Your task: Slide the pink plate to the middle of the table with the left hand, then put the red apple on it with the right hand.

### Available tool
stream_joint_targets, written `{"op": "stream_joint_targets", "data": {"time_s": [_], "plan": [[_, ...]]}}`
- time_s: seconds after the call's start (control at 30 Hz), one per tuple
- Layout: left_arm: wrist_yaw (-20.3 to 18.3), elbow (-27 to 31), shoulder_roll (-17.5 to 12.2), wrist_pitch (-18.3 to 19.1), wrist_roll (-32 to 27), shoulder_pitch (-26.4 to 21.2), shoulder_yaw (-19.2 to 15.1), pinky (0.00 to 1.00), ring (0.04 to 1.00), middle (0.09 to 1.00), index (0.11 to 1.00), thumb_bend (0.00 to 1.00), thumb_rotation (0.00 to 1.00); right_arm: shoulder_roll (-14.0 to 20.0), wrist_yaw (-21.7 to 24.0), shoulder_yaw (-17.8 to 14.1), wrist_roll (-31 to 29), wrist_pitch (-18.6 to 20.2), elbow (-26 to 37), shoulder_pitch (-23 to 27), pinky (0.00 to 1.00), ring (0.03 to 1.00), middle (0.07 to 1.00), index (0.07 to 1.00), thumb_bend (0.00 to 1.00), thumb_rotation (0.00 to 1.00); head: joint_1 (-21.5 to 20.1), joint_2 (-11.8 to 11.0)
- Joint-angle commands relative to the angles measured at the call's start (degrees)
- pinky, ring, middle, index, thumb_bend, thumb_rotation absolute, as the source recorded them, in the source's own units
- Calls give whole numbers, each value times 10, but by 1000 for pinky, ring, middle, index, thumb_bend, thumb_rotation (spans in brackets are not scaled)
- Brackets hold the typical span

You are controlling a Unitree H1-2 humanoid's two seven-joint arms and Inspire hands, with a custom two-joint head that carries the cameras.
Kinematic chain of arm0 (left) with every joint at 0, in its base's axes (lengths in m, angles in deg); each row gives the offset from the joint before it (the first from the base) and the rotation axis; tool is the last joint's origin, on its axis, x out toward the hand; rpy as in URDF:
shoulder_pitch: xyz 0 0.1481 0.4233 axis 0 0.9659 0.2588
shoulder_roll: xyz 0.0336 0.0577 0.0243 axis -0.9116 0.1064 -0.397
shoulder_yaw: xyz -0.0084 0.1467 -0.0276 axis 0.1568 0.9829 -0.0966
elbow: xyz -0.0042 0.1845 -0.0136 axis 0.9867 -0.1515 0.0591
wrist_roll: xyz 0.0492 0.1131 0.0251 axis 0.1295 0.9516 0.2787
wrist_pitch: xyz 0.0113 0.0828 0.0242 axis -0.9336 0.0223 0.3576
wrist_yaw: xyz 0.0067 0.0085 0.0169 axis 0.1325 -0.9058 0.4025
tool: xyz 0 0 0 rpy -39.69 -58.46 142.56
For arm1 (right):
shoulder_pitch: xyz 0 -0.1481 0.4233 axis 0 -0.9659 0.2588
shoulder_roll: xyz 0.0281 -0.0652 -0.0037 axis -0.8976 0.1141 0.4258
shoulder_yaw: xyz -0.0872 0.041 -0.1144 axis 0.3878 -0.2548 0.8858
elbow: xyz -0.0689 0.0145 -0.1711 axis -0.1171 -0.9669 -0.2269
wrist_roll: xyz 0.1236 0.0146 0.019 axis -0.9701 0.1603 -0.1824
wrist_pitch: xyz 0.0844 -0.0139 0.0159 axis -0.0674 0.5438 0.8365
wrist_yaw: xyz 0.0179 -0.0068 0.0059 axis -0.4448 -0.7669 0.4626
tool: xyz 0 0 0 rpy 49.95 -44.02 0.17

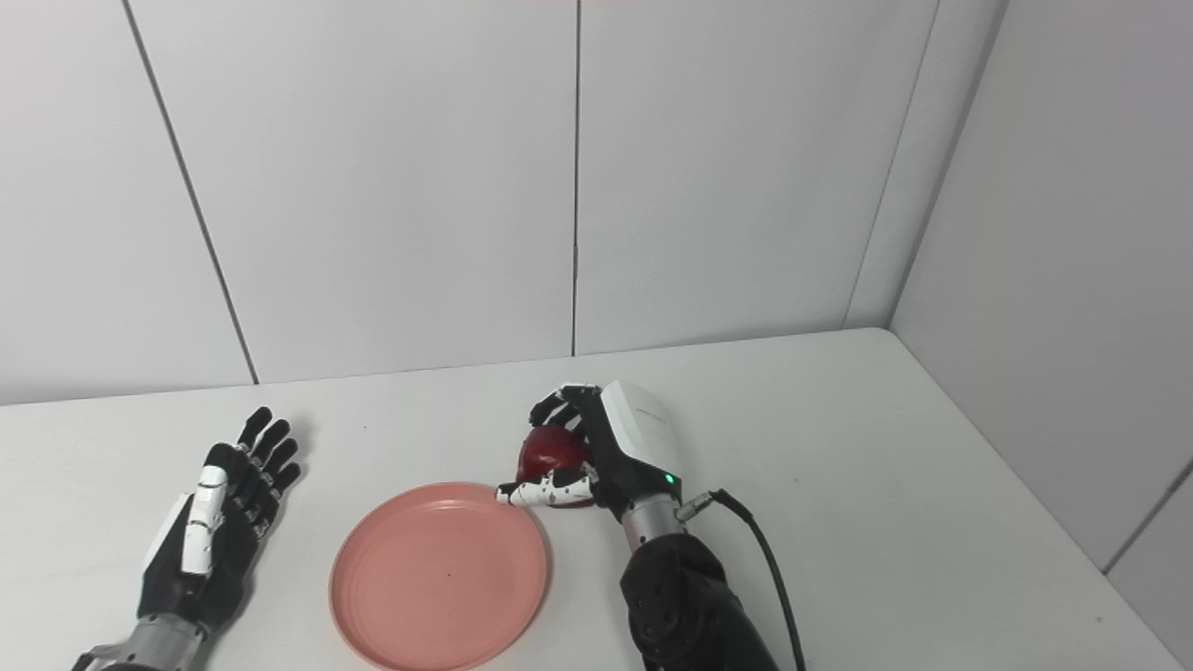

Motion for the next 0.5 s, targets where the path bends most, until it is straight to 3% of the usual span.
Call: {"op": "stream_joint_targets", "data": {"time_s": [0.0,0.3,0.47], "plan": [[8,16,3,-19,4,-8,2,1000,1000,996,980,611,1000,-9,-2,8,-8,-31,6,30,123,357,433,513,506,0,7,0],[16,28,7,-13,12,-6,9,1000,1000,986,974,622,1000,-28,-2,46,-17,-43,-20,45,122,418,492,476,514,0,39,-1],[26,34,15,-17,27,-4,18,1000,998,975,962,640,1000,-30,1,62,-23,-52,-31,43,135,366,435,512,508,0,69,-2]]}}
